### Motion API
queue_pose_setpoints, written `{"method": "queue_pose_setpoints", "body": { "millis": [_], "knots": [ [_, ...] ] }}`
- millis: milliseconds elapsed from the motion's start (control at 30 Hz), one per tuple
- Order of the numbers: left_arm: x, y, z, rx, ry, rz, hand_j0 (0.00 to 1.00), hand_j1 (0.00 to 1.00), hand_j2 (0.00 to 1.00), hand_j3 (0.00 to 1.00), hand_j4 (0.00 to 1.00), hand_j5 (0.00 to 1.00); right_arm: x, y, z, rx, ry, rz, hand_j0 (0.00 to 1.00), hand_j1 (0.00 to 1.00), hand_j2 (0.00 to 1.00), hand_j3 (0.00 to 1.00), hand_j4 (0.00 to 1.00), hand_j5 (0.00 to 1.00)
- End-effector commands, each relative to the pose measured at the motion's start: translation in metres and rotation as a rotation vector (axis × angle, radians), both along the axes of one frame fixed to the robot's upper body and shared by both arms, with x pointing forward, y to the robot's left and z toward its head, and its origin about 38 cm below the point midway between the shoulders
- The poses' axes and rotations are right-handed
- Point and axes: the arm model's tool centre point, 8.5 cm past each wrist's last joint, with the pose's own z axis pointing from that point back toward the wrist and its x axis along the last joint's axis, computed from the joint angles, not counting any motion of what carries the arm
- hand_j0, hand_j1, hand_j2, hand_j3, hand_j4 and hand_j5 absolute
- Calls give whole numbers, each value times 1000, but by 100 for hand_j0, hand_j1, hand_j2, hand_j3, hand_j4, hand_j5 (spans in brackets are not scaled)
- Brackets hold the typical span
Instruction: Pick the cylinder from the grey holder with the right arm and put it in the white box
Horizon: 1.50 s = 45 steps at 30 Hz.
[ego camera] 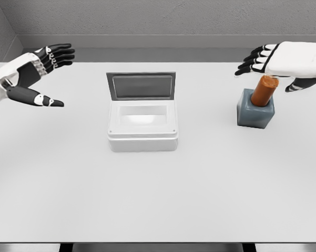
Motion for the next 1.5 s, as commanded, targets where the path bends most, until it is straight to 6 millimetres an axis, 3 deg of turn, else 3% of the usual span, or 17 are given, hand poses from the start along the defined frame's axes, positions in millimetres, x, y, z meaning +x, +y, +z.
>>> {"method": "queue_pose_setpoints", "body": {
  "millis": [0,100,233,300,467,567,1167,1467],
  "knots": [
    [3,-3,-8,-27,18,5,100,100,100,100,100,100,25,-5,-15,-20,23,-64,99,99,99,99,99,99],
    [8,-3,-13,-43,27,18,100,100,100,100,100,100,40,-31,-10,-39,11,-157,99,99,99,99,99,99],
    [9,0,-15,-42,30,28,100,100,100,100,100,100,40,-35,-23,-99,23,-168,99,99,99,99,99,99],
    [9,0,-17,-41,34,30,100,100,100,100,100,100,38,-29,-38,-135,51,-149,99,99,99,99,99,99],
    [13,-3,-29,-55,53,42,100,100,100,100,100,100,37,4,-51,-153,46,-68,97,97,97,97,97,97],
    [14,-3,-32,-58,59,48,100,100,100,100,100,100,39,10,-52,-147,45,-57,97,97,97,97,97,97],
    [26,-17,-49,-68,76,57,100,100,100,100,100,100,39,4,-62,-191,53,-71,97,97,97,97,97,97],
    [31,-9,-51,-60,83,84,100,100,100,100,100,100,46,-12,-66,-197,69,-125,97,97,97,97,97,97]
  ]
}}
